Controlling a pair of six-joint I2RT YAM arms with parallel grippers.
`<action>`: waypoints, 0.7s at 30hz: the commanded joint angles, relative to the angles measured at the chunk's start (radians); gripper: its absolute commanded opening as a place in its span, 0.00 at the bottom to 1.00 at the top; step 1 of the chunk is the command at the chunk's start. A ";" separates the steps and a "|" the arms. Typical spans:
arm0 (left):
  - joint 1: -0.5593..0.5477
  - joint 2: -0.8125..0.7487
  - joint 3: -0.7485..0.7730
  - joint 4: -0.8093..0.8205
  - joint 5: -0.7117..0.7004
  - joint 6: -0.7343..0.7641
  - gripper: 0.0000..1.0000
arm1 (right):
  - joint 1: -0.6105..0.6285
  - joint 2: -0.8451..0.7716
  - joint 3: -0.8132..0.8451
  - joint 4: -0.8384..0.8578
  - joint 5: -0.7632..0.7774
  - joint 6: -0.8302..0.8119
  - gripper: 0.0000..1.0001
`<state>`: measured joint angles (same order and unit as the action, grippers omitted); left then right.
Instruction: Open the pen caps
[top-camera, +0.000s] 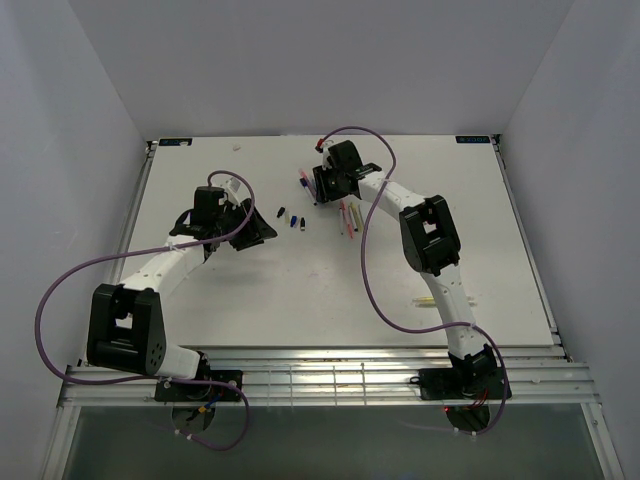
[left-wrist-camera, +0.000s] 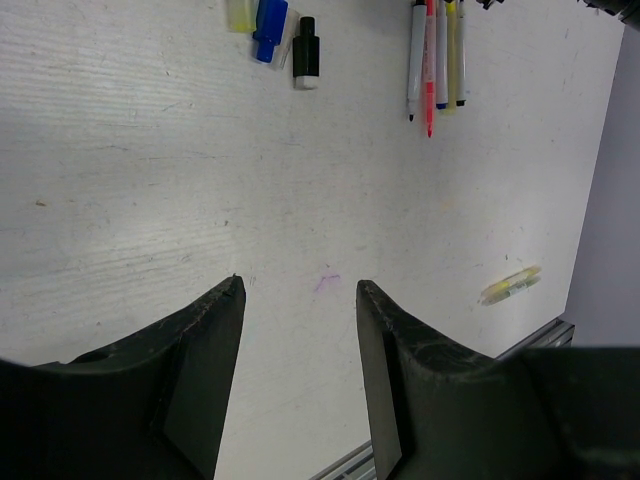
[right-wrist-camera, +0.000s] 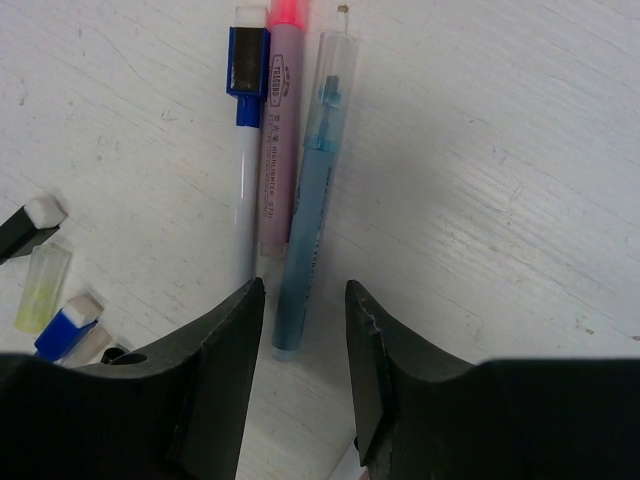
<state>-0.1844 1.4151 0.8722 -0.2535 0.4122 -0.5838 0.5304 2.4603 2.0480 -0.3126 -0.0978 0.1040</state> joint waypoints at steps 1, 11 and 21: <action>0.003 -0.035 -0.004 0.017 0.020 0.013 0.59 | 0.005 0.028 0.015 0.001 0.026 -0.009 0.44; 0.003 -0.033 -0.009 0.028 0.028 0.009 0.58 | 0.023 0.046 0.028 -0.043 0.093 -0.052 0.38; 0.003 -0.028 -0.027 0.039 0.033 -0.001 0.58 | 0.026 0.039 -0.018 -0.080 0.239 -0.090 0.26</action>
<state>-0.1841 1.4155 0.8528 -0.2401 0.4282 -0.5846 0.5598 2.4657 2.0521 -0.3161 0.0643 0.0437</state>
